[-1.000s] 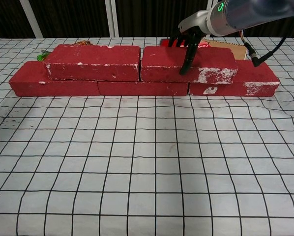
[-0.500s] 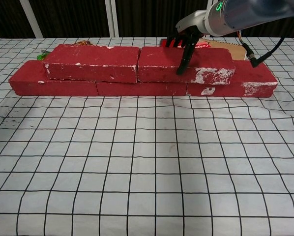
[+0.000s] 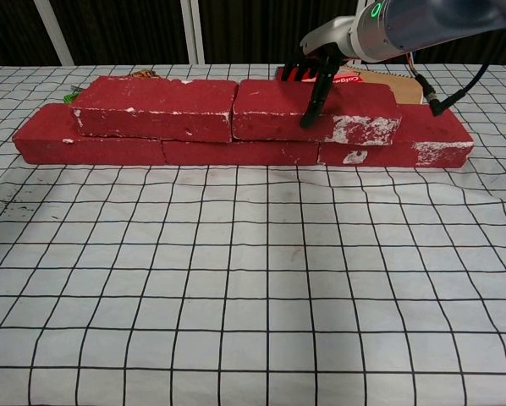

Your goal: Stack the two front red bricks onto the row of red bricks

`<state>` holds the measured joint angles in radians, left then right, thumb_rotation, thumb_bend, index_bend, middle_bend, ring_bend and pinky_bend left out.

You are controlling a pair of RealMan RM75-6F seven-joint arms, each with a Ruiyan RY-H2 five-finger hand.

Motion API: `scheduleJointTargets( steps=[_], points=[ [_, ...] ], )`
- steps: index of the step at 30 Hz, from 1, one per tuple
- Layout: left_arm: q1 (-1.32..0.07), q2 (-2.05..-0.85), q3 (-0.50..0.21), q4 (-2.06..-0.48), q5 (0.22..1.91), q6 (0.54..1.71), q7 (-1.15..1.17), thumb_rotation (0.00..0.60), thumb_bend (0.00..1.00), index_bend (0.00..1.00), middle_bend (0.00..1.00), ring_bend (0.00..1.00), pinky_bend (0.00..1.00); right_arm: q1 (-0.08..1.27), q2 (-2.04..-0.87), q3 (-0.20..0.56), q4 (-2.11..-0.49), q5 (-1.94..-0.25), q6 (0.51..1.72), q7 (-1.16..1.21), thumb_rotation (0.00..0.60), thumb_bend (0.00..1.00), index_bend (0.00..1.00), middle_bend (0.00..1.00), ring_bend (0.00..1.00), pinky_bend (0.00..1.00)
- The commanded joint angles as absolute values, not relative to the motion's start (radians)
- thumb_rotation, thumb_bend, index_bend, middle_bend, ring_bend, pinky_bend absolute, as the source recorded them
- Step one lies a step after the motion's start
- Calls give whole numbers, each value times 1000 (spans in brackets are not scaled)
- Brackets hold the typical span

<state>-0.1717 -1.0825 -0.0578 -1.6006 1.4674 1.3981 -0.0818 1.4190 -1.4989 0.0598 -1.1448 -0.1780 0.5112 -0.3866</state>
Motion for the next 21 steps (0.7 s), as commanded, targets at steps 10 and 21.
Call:
scheduleJointTargets(
  steps=[10,21],
  points=[
    [-171,-1084,-59,-1601,1466,1399,-80,600,0,51,51,0,0,1416,-1485,57,-1163,-205,506,-376,600,193,133,90,43,140],
    [-170,-1082,-59,-1603,1466,1400,-80,600,0,51,51,0,0,1416,-1492,61,-1176,-218,536,-367,600,150,129,78,24,139]
  ],
)
